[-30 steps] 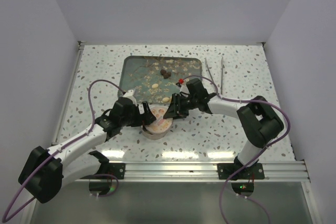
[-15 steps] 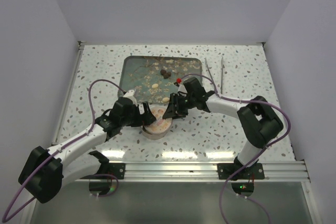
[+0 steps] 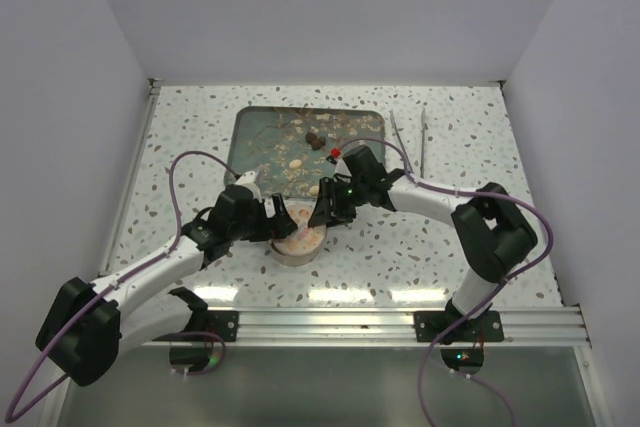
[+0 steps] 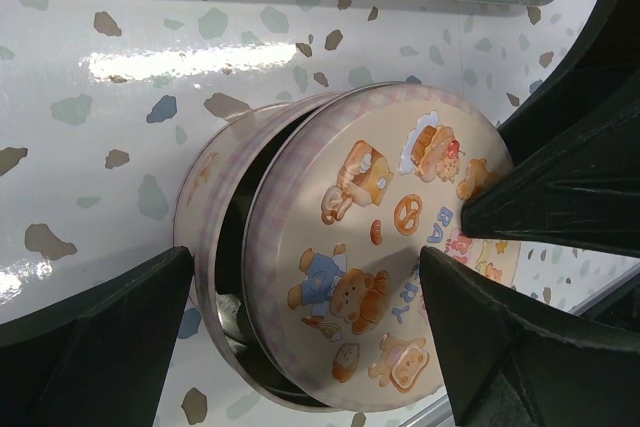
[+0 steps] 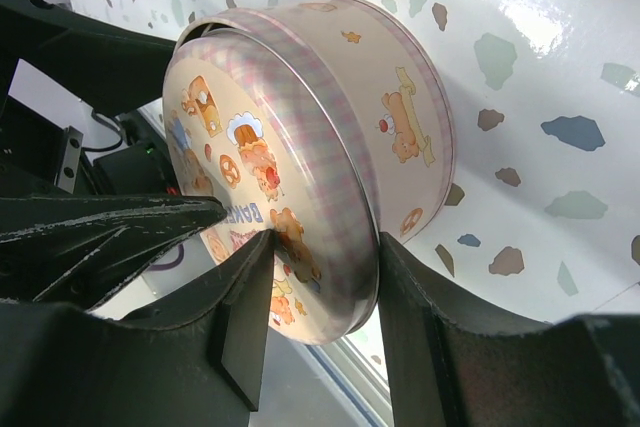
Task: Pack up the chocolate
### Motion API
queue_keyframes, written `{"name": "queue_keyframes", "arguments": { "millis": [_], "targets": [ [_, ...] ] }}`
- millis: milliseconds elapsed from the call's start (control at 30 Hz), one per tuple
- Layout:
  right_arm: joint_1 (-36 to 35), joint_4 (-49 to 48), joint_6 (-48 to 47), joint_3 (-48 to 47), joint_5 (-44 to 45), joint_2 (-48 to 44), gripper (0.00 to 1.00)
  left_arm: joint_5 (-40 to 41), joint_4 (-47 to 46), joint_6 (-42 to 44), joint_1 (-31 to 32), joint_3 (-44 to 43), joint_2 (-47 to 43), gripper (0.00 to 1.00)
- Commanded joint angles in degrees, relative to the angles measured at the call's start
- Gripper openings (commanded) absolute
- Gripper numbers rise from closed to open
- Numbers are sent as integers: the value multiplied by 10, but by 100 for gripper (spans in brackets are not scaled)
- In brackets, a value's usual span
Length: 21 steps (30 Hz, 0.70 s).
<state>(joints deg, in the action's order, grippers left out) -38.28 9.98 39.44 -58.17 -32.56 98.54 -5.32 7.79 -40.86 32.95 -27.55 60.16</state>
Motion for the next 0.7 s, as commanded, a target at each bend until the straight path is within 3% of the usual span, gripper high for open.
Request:
{"name": "queue_keyframes", "arguments": {
  "millis": [0, 667],
  "targets": [
    [-38, -30, -12, -26, 6, 24, 45, -115, -85, -27, 13, -28, -1, 100],
    [-52, -13, -13, -53, 12, 29, 45, -95, -55, -35, 13, -24, -28, 100]
  ]
}}
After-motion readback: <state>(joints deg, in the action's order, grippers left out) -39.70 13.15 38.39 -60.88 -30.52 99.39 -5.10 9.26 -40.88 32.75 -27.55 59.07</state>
